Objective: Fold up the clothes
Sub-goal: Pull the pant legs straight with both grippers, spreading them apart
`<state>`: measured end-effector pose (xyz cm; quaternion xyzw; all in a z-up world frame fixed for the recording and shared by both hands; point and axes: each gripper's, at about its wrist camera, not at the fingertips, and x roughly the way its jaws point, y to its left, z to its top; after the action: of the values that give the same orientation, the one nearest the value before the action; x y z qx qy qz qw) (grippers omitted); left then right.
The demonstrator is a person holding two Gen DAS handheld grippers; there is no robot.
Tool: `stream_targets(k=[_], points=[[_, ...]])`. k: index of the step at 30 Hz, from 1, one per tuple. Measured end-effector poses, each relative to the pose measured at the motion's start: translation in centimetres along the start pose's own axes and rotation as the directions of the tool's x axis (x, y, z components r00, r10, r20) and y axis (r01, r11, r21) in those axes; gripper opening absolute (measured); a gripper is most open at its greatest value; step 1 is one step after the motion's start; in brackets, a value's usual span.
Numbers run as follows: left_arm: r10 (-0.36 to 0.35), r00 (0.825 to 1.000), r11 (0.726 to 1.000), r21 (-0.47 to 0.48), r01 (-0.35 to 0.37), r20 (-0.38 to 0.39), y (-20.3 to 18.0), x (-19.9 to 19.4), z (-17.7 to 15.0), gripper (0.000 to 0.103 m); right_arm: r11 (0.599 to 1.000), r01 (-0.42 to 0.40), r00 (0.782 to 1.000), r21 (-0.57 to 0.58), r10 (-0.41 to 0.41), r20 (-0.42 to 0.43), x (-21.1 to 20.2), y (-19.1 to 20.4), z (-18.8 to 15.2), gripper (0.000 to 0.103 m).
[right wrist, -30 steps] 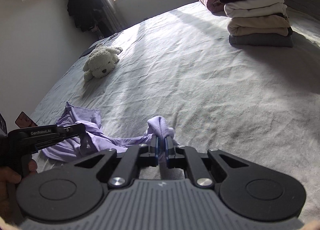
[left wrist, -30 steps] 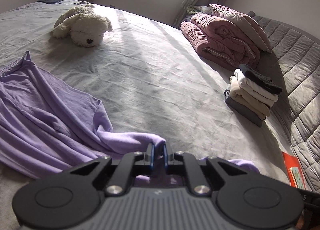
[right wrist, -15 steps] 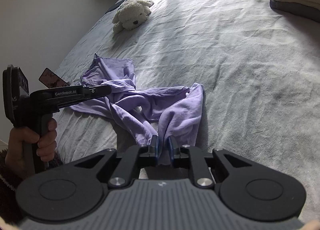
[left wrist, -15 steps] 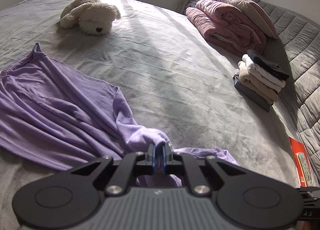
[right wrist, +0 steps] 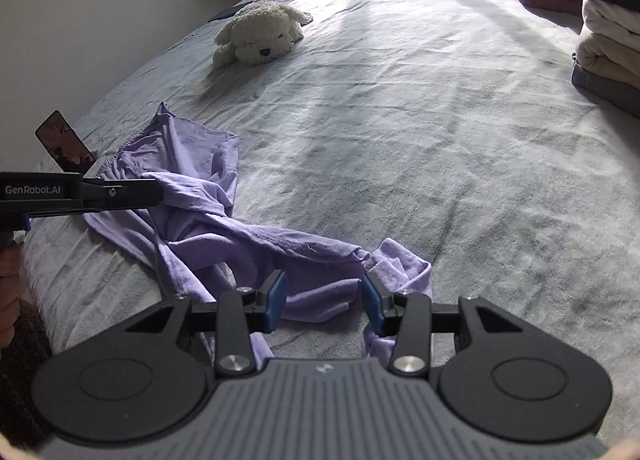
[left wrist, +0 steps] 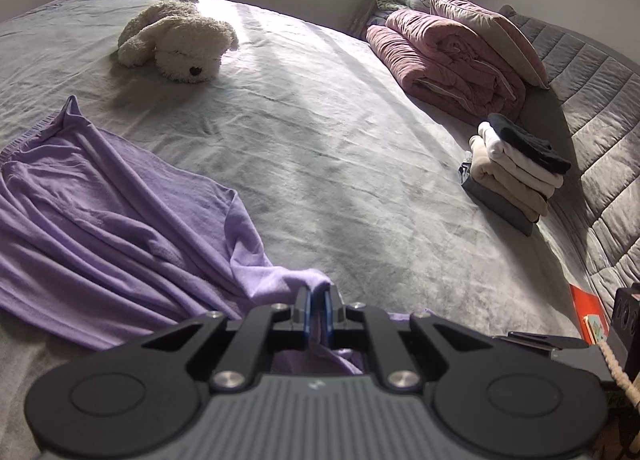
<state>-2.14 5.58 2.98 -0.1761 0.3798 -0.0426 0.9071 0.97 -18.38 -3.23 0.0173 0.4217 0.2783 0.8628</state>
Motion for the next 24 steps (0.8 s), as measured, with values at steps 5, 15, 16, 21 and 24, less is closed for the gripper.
stream_targets(k=[5,15,16,21,24], points=[[0.017,1.000,1.000,-0.006,-0.017,-0.015,1.1,0.0,-0.5,0.007,0.997,0.009,0.999,-0.079,-0.005,0.048,2.2,0.6,0.0,0.046],[0.025,1.000,0.999,-0.043,-0.026,-0.015,3.2,-0.2,-0.4,0.007,0.996,0.087,0.980,-0.030,-0.080,0.185,1.0,-1.3,1.0,0.000],[0.022,1.000,0.999,-0.045,-0.023,-0.012,3.2,-0.2,-0.4,0.008,0.995,0.095,0.975,-0.014,-0.090,0.202,0.5,-1.7,1.2,0.000],[0.018,1.000,0.999,-0.042,-0.018,-0.007,3.1,0.0,-0.3,0.024,0.999,0.037,0.979,0.025,-0.041,0.201,-0.7,-2.9,1.8,0.011],[0.009,1.000,1.000,-0.026,-0.009,-0.009,2.8,0.2,-0.3,0.040,1.000,-0.002,0.986,0.001,0.002,0.168,-0.1,-2.3,1.5,0.023]])
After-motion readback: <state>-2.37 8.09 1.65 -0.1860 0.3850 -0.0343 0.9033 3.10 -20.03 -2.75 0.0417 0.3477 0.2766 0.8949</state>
